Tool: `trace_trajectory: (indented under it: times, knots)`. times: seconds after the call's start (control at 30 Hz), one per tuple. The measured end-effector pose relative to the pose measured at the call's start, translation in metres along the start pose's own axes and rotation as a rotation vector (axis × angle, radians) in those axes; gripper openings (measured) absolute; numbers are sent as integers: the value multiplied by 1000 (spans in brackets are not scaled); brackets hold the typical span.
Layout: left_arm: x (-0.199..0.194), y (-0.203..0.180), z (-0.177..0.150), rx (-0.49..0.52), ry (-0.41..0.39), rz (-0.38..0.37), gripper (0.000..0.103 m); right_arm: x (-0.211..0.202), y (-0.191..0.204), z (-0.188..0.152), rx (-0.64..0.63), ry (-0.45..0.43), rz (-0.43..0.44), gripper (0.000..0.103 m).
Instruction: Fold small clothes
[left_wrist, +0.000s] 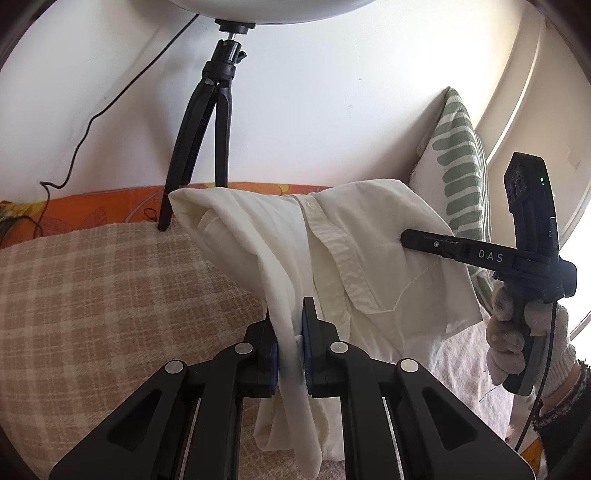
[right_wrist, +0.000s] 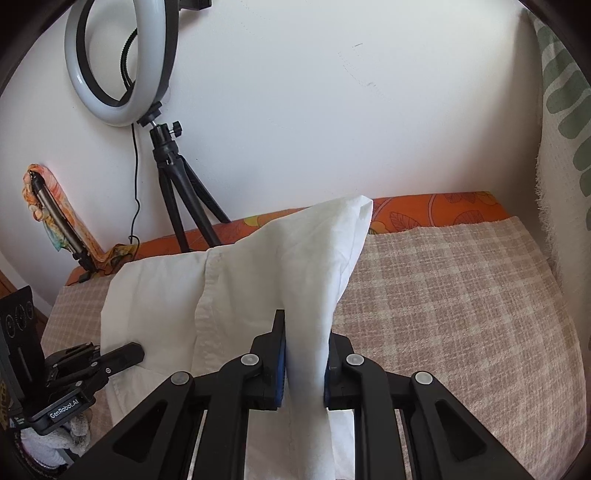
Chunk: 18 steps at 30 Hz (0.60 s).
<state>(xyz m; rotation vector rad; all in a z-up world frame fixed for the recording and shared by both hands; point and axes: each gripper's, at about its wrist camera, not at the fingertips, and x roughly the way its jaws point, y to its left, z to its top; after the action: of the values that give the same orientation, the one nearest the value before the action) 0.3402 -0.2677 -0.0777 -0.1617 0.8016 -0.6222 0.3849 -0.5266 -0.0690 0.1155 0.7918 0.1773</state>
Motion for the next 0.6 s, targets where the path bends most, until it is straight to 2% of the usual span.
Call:
trace_trajectory:
  times: [0.23, 0.33, 0.47, 0.6]
  knots:
    - [4, -6, -1, 59, 1, 65, 9, 23, -15, 0, -14, 24, -54, 13]
    - [3, -8, -1, 74, -1, 95, 13, 29, -16, 0, -19, 24, -105, 20]
    - [-6, -11, -1, 98, -22, 114, 18, 25, -18, 2, -17, 4, -150, 37]
    - [-13, -16, -1, 102, -22, 109, 19, 12, -19, 3, -7, -24, -141, 37]
